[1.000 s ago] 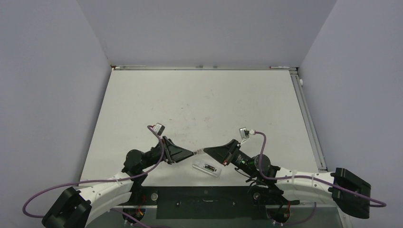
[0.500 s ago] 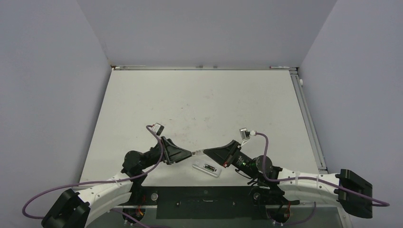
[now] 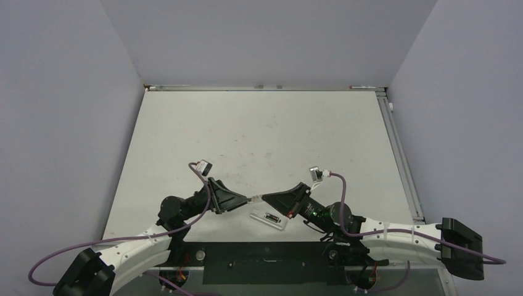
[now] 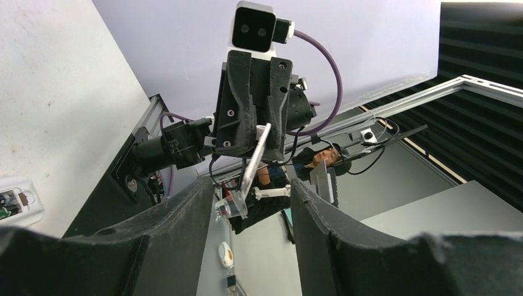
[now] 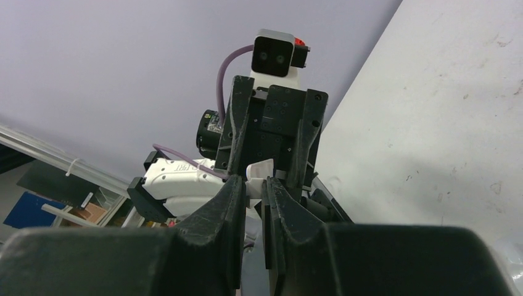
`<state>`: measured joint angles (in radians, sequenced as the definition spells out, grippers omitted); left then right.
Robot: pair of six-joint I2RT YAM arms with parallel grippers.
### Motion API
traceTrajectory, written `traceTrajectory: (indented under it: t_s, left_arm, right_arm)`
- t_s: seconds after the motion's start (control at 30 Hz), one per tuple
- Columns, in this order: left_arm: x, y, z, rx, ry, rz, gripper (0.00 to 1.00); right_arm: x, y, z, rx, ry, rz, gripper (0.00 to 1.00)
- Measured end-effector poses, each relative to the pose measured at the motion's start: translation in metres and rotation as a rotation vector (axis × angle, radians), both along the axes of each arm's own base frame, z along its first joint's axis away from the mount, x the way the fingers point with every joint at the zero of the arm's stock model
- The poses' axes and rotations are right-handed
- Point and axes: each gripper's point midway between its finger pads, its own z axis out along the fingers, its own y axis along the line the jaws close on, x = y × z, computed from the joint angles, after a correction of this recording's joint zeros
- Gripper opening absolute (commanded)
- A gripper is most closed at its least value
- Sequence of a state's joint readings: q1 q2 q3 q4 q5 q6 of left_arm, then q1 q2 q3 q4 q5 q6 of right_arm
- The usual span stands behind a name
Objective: Load the batteries into the remote control
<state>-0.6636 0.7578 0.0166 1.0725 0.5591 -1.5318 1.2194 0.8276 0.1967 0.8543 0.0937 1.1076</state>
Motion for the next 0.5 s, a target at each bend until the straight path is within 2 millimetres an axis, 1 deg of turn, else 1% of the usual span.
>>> traceTrajectory:
  t_s: [0.17, 0.27, 0.5]
  left_arm:
    - [0.000, 0.000, 0.000, -0.001, 0.000, 0.000, 0.39]
    - [0.000, 0.000, 0.001, -0.004, -0.004, -0.003, 0.32]
    - [-0.002, 0.000, 0.002, -0.009, -0.010, -0.011, 0.25]
  right_arm:
    - [0.001, 0.005, -0.010, -0.025, 0.015, 0.000, 0.08]
    - [0.002, 0.008, -0.013, -0.033, 0.019, -0.001, 0.09]
    - [0.003, 0.007, -0.010, -0.013, 0.024, -0.019, 0.09]
